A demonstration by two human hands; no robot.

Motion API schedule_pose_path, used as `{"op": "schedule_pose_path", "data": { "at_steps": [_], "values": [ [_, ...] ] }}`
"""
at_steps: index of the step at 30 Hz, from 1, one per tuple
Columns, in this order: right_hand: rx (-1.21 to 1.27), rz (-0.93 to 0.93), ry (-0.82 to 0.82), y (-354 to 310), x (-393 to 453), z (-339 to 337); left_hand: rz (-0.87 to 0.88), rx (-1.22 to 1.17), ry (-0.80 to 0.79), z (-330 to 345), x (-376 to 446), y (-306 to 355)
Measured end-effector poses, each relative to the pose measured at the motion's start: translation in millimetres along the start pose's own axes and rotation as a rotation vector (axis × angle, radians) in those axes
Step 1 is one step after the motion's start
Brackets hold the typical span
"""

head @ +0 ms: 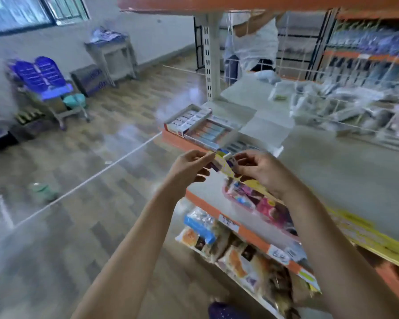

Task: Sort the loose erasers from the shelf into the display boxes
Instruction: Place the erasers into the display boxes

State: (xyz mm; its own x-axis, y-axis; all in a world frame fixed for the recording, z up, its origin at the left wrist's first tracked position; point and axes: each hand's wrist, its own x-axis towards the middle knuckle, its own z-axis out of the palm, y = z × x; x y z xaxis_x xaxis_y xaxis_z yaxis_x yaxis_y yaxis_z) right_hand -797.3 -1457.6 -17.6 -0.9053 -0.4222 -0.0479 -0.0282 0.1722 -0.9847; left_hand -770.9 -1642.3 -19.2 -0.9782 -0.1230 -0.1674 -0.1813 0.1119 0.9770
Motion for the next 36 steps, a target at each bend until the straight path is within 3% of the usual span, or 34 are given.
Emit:
{"op": "schedule_pose_path", "data": {
  "at_steps": [6,11,16,23,30,36],
  "values": [
    [-0.199,-0.004,0.162,-1,78,-8,0.072,0.144,-0.065,-36,80,11],
    [-0.381,0.144,0.287,3,112,-39,0.126,0.327,-0.237,-34,151,28],
    [-0.516,0.342,0.3,9,115,-50,0.247,0.488,-0.398,-12,195,34],
    [-0.682,0.496,0.423,17,112,-36,0.26,0.414,-0.574,11,222,30],
    [-0.694,0.577,0.478,19,114,-22,0.196,0.332,-0.796,15,236,38],
    [-0.746,0.576,0.581,11,102,-16,0.257,0.477,-0.984,34,239,43]
  ]
}}
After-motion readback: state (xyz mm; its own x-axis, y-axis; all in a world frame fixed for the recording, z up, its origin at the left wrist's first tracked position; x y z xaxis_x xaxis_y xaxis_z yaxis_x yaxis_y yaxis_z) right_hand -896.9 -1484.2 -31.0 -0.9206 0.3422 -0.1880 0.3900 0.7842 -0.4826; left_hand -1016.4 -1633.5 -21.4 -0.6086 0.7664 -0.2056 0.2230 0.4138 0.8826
